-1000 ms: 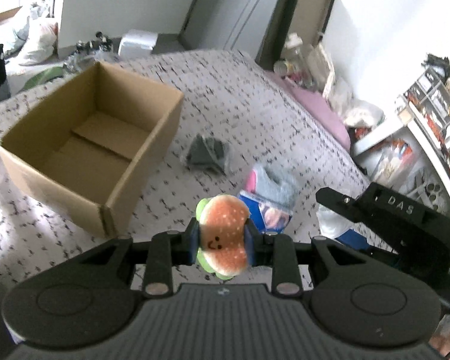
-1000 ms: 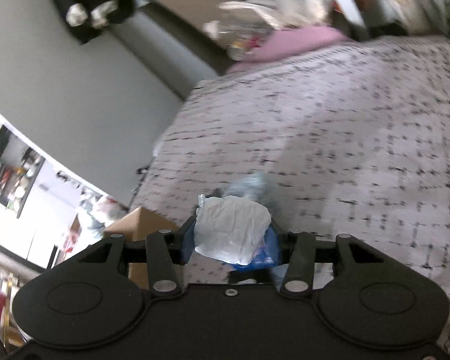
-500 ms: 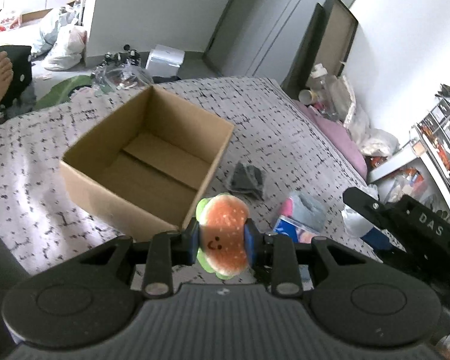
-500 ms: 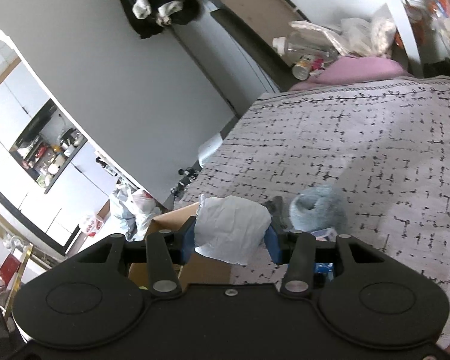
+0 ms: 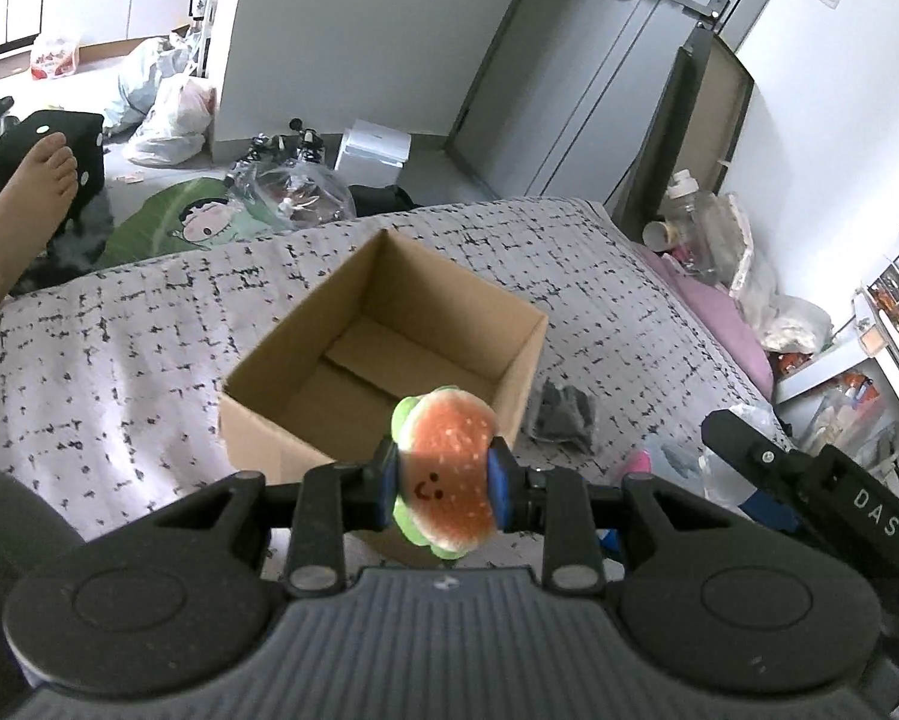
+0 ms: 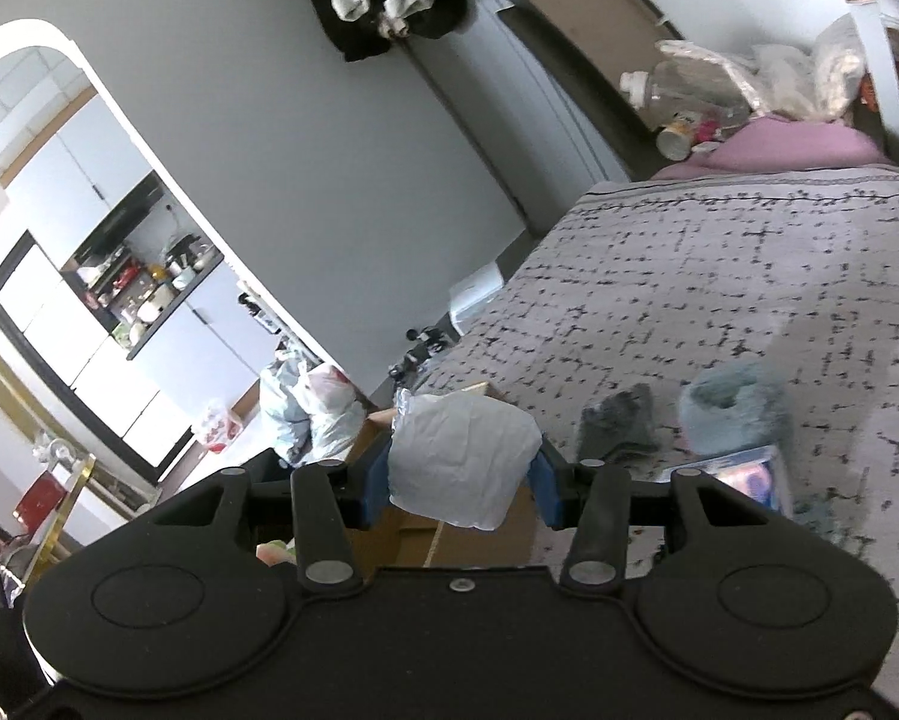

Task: Organize soft objects
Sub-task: 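Carry the burger and tissue pack over the cardboard box with both tools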

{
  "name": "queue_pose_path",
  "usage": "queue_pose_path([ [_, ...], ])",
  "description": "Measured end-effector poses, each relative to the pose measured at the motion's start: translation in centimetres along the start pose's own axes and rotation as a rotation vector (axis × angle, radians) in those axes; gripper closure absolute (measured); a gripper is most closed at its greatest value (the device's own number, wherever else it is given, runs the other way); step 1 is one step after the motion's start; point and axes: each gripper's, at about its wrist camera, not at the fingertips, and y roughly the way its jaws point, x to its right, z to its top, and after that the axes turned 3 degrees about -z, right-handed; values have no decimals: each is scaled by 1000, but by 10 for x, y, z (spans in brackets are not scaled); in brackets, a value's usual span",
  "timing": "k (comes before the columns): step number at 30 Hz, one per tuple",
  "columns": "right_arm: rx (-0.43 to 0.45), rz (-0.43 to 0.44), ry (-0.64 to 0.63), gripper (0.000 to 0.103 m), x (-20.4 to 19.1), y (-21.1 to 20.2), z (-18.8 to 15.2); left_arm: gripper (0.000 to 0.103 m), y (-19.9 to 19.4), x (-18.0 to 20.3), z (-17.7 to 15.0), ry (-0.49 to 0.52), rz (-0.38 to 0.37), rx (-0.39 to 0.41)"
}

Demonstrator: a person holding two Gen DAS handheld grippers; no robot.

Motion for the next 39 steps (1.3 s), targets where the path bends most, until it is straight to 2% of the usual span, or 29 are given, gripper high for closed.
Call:
queue_pose_path([
  [12, -32, 35, 29, 57, -16, 24, -11, 74, 14, -21, 17, 49, 43, -26],
  [24, -103, 54, 21, 57, -33, 59, -25, 74, 47, -44, 30, 32, 78, -83],
  [31, -150, 65, 2, 57, -44, 79, -37, 73, 62, -54, 35, 15, 62, -105],
  [35, -170, 49, -26, 57, -48, 86, -43, 69, 70, -57, 36, 29, 67, -122],
  [39, -171, 42, -30, 57, -49, 86, -43, 60, 69, -58, 36, 40, 72, -132],
])
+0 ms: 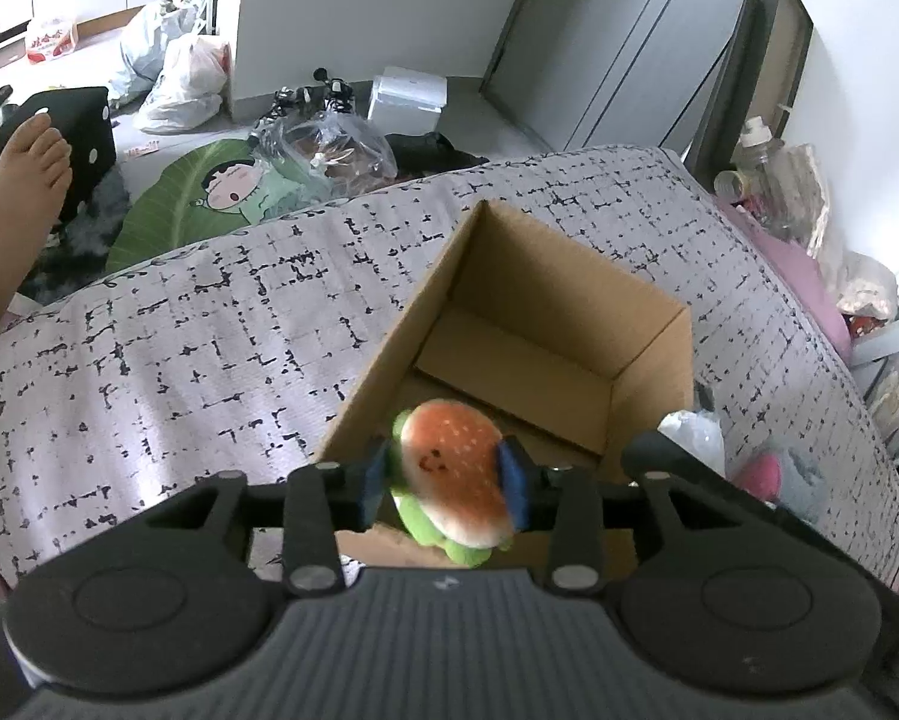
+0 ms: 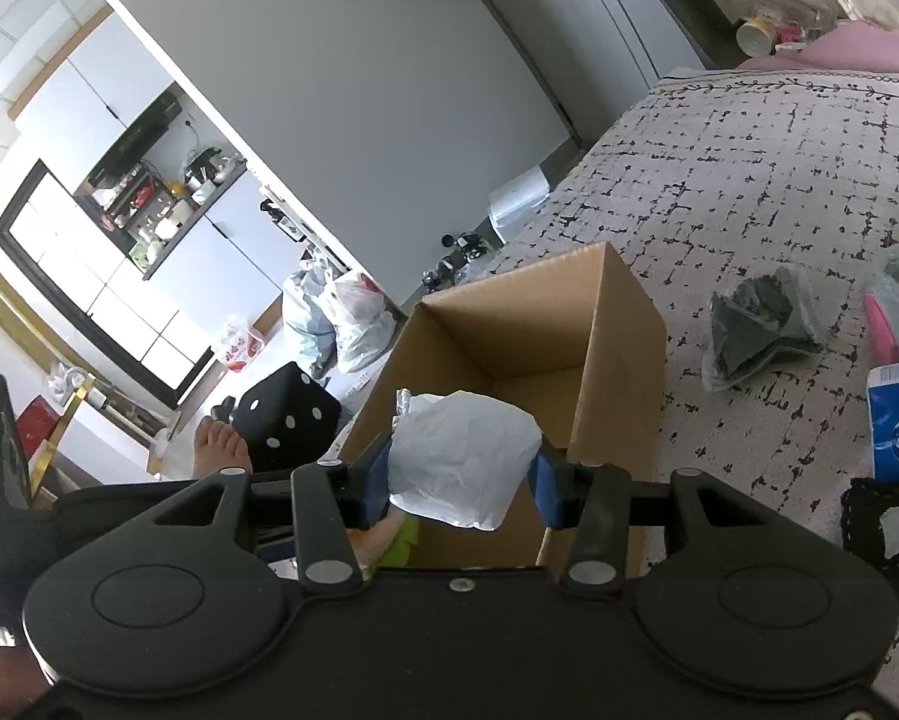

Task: Organize soft objects
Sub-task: 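Carry the burger and tissue pack over the cardboard box with both tools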

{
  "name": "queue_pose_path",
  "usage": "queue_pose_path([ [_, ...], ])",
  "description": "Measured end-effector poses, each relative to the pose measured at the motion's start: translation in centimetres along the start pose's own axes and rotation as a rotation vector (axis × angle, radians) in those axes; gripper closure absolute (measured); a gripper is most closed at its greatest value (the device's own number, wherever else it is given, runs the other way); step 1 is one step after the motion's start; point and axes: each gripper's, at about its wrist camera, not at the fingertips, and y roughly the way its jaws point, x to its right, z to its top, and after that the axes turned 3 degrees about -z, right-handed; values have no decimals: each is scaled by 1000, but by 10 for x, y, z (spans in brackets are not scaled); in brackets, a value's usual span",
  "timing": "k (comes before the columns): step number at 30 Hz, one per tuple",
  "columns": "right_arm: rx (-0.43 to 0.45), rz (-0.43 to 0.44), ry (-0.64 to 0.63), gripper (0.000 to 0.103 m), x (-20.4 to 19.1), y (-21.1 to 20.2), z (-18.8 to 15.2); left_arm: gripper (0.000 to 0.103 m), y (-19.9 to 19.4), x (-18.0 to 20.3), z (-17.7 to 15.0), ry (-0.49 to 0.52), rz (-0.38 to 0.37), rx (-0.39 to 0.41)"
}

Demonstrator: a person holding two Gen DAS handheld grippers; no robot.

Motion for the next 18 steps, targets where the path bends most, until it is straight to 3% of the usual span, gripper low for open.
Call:
queue_pose_path([
  [12, -28, -29, -43, 53, -8, 7, -6, 48, -24, 1, 2, 17, 35, 49],
  [16, -31, -19, -29, 43, -8, 2, -5, 44, -31, -1, 1, -8, 62, 48],
  [18, -21, -12, -26, 33, -10, -3, -3, 44, -36, -2, 1, -15, 70, 55],
])
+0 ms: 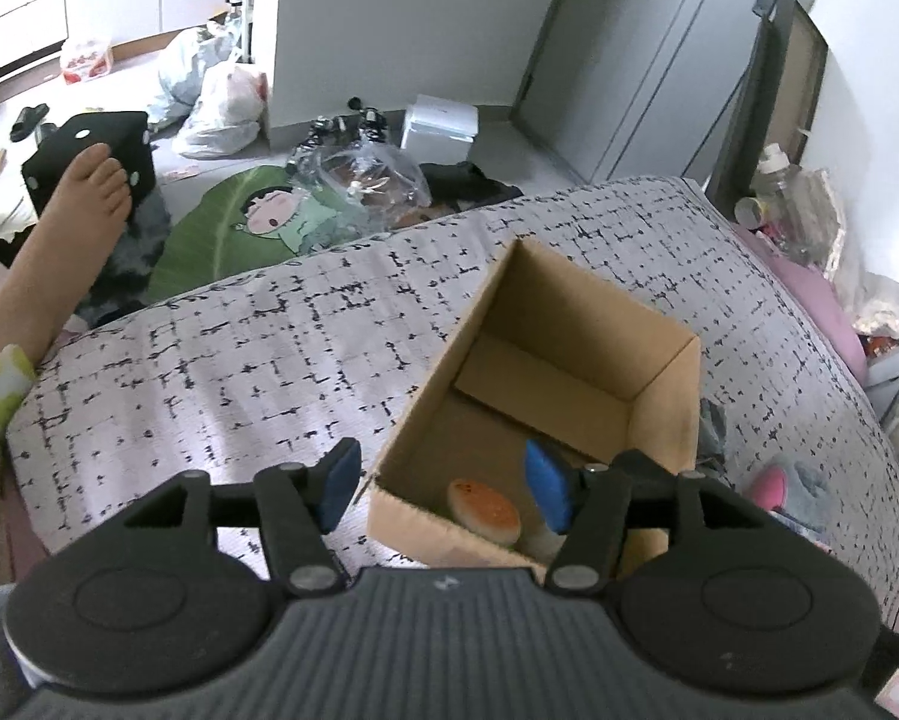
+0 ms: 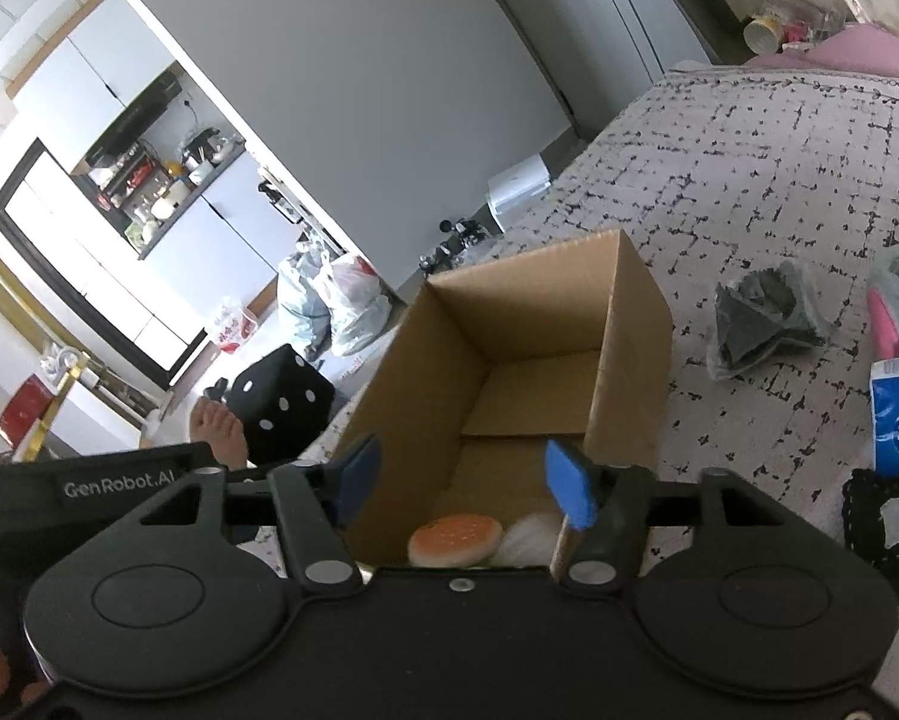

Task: Organize soft objects
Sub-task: 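Carry the burger and tissue pack over the cardboard box with both tools, then open both tools to drop the burger and tissue pack into the box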

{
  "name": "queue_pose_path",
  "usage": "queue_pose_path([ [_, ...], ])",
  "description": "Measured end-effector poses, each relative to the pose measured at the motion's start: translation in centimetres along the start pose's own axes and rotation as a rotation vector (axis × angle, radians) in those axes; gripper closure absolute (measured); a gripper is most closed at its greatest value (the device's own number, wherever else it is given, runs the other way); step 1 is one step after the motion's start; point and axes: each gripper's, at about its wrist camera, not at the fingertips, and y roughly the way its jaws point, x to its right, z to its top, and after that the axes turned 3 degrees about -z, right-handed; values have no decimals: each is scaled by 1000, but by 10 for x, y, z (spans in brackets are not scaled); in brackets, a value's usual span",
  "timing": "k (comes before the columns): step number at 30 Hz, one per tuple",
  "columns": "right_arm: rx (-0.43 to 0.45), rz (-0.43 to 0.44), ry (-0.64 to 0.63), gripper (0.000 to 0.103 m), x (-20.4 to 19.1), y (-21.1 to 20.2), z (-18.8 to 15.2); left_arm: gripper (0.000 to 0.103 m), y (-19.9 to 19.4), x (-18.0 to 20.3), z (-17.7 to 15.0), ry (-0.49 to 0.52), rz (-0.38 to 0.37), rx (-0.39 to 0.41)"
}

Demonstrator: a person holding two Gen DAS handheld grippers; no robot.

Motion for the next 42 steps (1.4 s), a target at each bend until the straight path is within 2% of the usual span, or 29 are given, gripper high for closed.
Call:
queue_pose_path([
  [3, 24, 5, 3, 22, -1, -9, 2, 41, -8, 0, 0, -1, 7, 8],
  [7, 44, 22, 32, 20, 1, -19, 7, 33, -20, 2, -2, 7, 17, 26],
  [10, 50, 17, 50, 11, 4, -27, 10, 30, -24, 3, -3, 7, 29, 21],
  [13, 55, -6, 52, 10, 6, -35, 12, 29, -29, 6, -2, 2, 32, 11],
  [15, 55, -6, 65, 9, 8, -40, 13, 24, -34, 8, -3, 2, 31, 16],
  [21, 90, -3, 60, 0, 10, -60, 15, 21, -44, 14, -4, -9, 30, 8],
  [26, 99, -19, 52, 0, 13, -73, 18, 21, -52, 25, -8, 19, 37, 13],
  [28, 95, -50, 45, 0, 14, -76, 19, 19, -55, 29, -9, 32, 37, 19],
  [33, 73, -156, 21, 0, 16, -83, 19, 7, -63, 40, -13, 65, 44, 45],
  [36, 50, -195, 18, 0, 21, -88, 17, 0, -66, 44, -14, 60, 19, 44],
  [42, 40, -215, 53, 0, 37, -104, 17, 0, -73, 57, -19, 66, 0, 44],
])
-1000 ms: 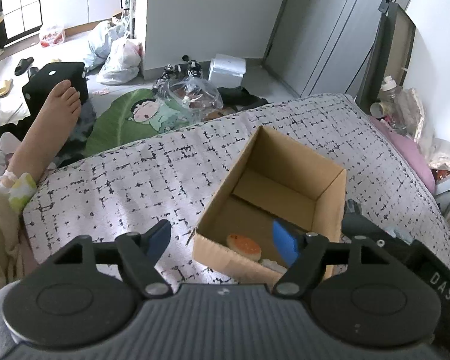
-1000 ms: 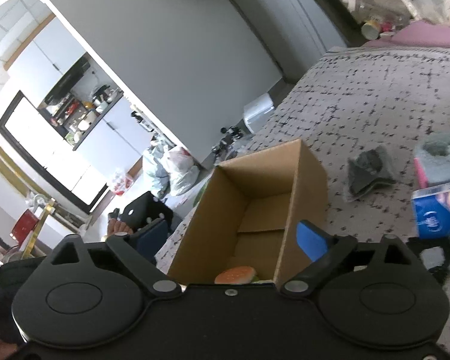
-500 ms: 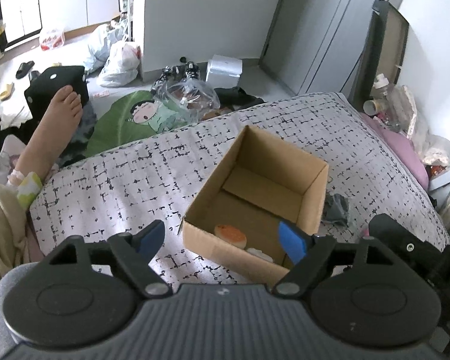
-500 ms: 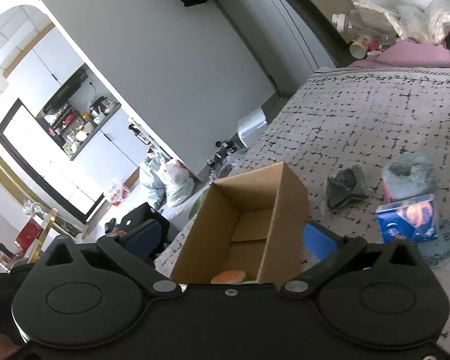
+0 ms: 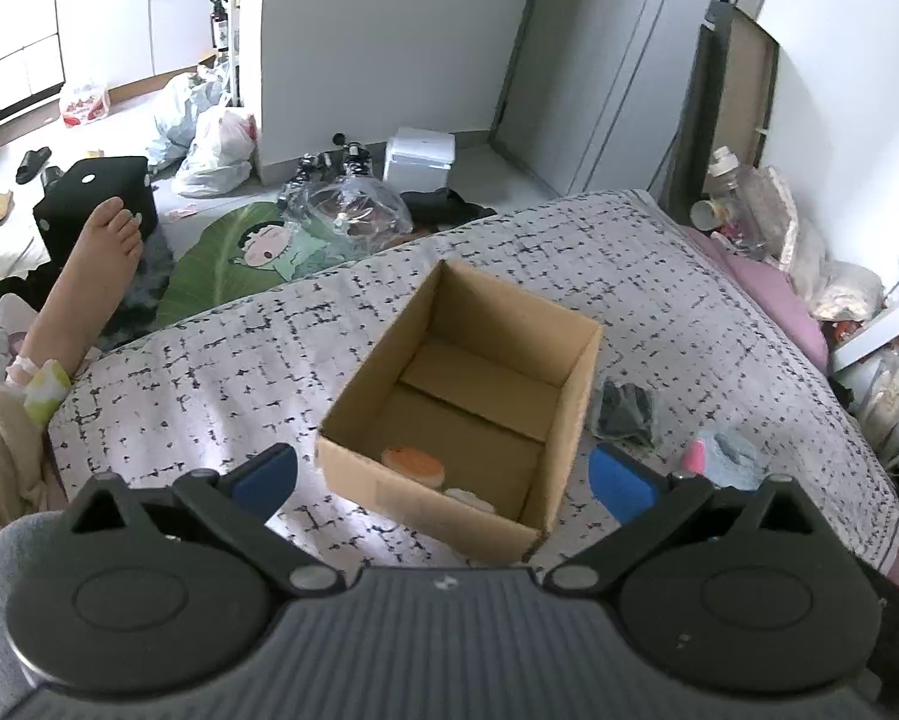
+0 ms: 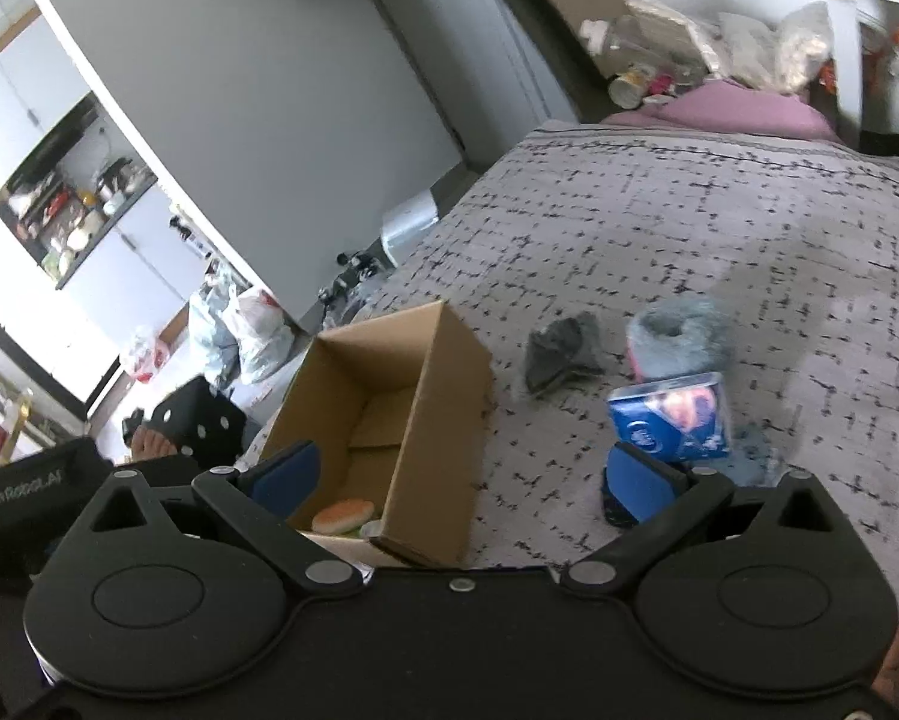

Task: Organize soft objects
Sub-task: 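Open both tools to drop the burger and tissue pack into the box, then grasp the black lace item with the left tool while the right tool grasps the light blue cloth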

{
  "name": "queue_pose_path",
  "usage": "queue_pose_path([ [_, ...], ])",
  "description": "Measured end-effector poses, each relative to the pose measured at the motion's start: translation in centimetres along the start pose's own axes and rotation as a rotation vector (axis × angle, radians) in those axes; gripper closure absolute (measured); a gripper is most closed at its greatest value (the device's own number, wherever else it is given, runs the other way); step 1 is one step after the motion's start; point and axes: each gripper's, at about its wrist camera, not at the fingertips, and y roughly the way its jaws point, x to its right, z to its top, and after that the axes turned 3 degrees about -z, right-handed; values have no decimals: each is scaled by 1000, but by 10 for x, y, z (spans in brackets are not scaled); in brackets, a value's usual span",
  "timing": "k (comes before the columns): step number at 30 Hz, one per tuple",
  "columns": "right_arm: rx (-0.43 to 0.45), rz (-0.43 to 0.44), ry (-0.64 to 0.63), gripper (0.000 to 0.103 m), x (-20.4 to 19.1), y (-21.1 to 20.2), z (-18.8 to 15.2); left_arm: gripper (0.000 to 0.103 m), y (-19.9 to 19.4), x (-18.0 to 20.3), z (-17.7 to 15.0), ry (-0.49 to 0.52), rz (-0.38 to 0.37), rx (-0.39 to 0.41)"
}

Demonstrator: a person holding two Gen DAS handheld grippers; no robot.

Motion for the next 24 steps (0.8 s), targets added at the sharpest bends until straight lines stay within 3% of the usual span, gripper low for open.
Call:
queue_pose_path([
  [3, 11, 6, 29, 0, 13, -8, 5, 0, -3, 10, -1, 22, -51, -19],
  [11, 31, -33, 83, 0, 44, -20, 15, 0, -1, 41, -12, 77, -103, -17],
  [24, 19, -41, 207, 0, 93, -27, 26, 0, 9, 73, -20, 151, -81, -29],
])
